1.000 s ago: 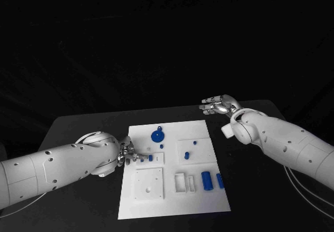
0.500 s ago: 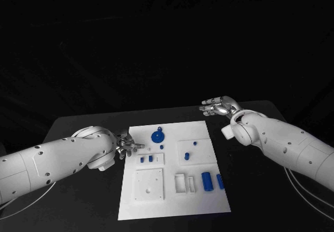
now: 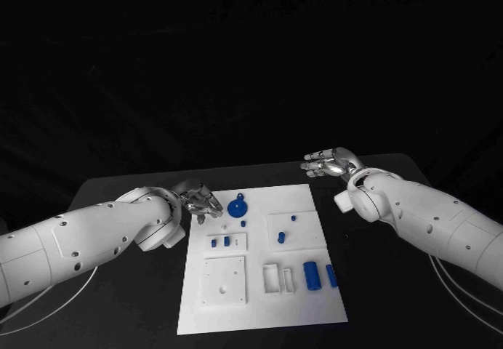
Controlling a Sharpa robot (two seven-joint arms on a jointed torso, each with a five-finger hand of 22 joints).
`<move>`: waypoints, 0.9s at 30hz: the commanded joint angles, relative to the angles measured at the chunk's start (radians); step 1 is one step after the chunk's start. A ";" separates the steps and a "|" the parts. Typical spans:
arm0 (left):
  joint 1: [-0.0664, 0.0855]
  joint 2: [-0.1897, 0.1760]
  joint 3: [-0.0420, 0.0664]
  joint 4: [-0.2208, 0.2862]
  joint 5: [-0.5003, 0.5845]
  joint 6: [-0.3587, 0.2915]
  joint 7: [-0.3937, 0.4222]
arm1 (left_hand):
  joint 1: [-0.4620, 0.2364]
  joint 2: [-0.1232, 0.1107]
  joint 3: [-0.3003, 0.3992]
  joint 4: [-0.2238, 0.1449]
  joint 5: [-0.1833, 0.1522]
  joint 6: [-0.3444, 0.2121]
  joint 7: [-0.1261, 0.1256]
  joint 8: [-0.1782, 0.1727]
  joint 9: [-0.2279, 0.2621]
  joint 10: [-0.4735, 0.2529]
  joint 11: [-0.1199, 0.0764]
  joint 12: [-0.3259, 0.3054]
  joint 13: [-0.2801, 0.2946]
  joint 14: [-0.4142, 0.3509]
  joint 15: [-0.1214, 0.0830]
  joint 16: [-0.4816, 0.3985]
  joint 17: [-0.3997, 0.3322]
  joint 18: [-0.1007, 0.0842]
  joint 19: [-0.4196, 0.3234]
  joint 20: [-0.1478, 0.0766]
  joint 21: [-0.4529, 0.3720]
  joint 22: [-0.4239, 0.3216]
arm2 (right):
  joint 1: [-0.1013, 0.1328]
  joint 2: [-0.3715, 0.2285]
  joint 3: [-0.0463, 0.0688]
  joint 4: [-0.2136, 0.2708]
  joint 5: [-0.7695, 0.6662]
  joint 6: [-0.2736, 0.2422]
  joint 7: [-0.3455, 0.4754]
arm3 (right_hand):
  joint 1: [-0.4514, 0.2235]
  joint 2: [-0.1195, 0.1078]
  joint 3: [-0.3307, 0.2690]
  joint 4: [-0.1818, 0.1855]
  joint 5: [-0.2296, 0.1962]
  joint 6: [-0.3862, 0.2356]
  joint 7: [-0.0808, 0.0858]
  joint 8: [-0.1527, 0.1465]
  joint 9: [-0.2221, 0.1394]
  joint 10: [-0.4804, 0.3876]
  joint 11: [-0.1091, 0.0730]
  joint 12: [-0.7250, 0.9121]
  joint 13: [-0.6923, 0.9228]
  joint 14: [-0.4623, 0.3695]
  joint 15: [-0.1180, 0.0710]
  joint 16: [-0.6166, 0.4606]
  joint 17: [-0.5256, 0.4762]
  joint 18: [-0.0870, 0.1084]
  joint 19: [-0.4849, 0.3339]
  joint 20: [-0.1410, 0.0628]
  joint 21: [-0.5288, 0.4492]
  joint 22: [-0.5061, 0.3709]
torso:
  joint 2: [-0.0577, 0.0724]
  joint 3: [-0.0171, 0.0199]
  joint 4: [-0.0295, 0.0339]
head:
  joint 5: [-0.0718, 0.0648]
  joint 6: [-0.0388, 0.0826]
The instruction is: Assemble the parts on the task board
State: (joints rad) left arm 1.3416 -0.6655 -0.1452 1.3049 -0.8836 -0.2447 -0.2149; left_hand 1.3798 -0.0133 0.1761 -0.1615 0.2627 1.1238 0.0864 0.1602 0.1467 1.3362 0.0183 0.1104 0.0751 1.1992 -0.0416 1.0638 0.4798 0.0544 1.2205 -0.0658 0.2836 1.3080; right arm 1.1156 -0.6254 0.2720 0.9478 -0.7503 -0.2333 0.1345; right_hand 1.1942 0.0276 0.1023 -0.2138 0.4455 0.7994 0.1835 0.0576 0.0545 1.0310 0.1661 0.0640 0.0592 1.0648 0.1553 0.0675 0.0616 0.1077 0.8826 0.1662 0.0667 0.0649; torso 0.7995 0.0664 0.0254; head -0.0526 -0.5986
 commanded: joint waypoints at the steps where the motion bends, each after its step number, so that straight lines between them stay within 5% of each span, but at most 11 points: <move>1: 0.001 0.017 -0.001 -0.010 -0.105 -0.089 0.192 | 0.014 -0.004 -0.005 -0.025 -0.042 0.045 -0.003 -0.061 -0.019 0.023 0.001 -0.049 -0.012 0.014 -0.003 -0.011 -0.008 0.011 -0.002 -0.001 0.013 0.023 | 0.000 0.000 0.001 0.001 0.000 0.011 0.008 | -0.004 0.004 -0.001 0.003 0.004 0.002 -0.002 -0.004 -0.001 -0.002 -0.003 -0.004 -0.002 -0.007 0.001 -0.005 -0.002 -0.015 0.001 0.000 0.001 -0.001 | 0.001 -0.0005 -0.0009 | 0.000 0.004; 3: 0.001 0.027 -0.003 -0.015 -0.153 -0.101 0.221 | 0.016 -0.012 -0.008 -0.041 -0.045 0.046 -0.004 -0.098 -0.030 0.015 0.005 -0.051 -0.013 0.024 -0.002 -0.019 -0.012 0.014 -0.001 0.000 0.021 0.023 | 0.000 0.001 0.001 0.001 0.000 0.011 0.008 | -0.004 0.004 -0.001 0.003 0.004 0.002 -0.002 -0.004 -0.001 -0.002 -0.003 -0.004 -0.002 -0.007 0.001 -0.005 -0.002 -0.015 0.001 0.000 0.001 -0.001 | 0.001 -0.0007 -0.0012 | 0.001 0.005; 15: -0.002 0.080 -0.029 -0.050 -0.370 -0.150 0.298 | -0.009 -0.013 0.013 -0.084 -0.056 0.015 0.006 -0.098 -0.078 -0.070 0.035 -0.053 -0.015 0.042 0.014 -0.031 -0.016 0.037 -0.011 0.017 0.061 0.022 | -0.001 0.005 0.001 0.000 0.000 0.012 0.008 | -0.004 0.004 -0.001 0.003 0.004 0.002 -0.002 -0.004 -0.001 -0.002 -0.003 -0.004 -0.002 -0.007 0.001 -0.005 -0.002 -0.015 0.001 0.000 0.001 -0.001 | 0.001 -0.0002 -0.0008 | -0.001 0.009; 23: -0.007 0.109 -0.053 -0.066 -0.491 -0.114 0.280 | -0.031 -0.071 -0.018 -0.039 -0.102 -0.027 0.008 -0.099 -0.080 -0.163 0.062 -0.052 -0.016 0.034 0.034 -0.041 -0.024 0.045 -0.009 0.038 0.031 0.010 | -0.001 0.008 0.001 0.000 0.000 0.013 0.008 | -0.006 0.004 0.001 0.003 0.004 0.003 -0.002 -0.004 -0.001 -0.002 -0.003 -0.004 -0.002 -0.007 0.001 -0.005 -0.002 -0.015 0.001 0.000 0.001 -0.001 | 0.002 0.0005 -0.0021 | -0.002 0.008; 27: -0.010 0.121 -0.061 -0.072 -0.543 -0.087 0.264 | 0.002 -0.084 -0.030 -0.011 -0.088 -0.051 0.012 -0.098 -0.081 -0.190 0.066 -0.052 -0.015 0.034 0.032 -0.040 -0.028 0.047 -0.001 0.039 0.016 0.015 | -0.001 0.009 0.001 0.002 0.000 0.013 0.008 | -0.006 0.004 0.001 0.003 0.004 0.003 -0.002 -0.004 -0.001 -0.002 -0.003 -0.004 -0.002 -0.007 0.001 -0.005 -0.002 -0.015 0.001 0.000 0.001 -0.001 | 0.001 0.0009 -0.0018 | -0.003 0.008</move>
State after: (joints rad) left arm 1.3326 -0.5478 -0.2066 1.2340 -1.3384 -0.3595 0.0494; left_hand 1.3743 -0.1003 0.1455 -0.1746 0.1716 1.0779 0.0980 0.0648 0.0662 1.1493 0.0837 0.0618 0.0608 1.2343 -0.0121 1.0258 0.4524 0.0855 1.2133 -0.0302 0.3025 1.3076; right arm 1.1154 -0.6178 0.2720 0.9477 -0.7502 -0.2331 0.1346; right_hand 1.1942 0.0276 0.1023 -0.2138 0.4454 0.7994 0.1835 0.0576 0.0545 1.0310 0.1661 0.0640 0.0592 1.0648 0.1553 0.0675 0.0615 0.1077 0.8826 0.1662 0.0667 0.0650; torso 0.8009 0.0667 0.0235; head -0.0549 -0.5900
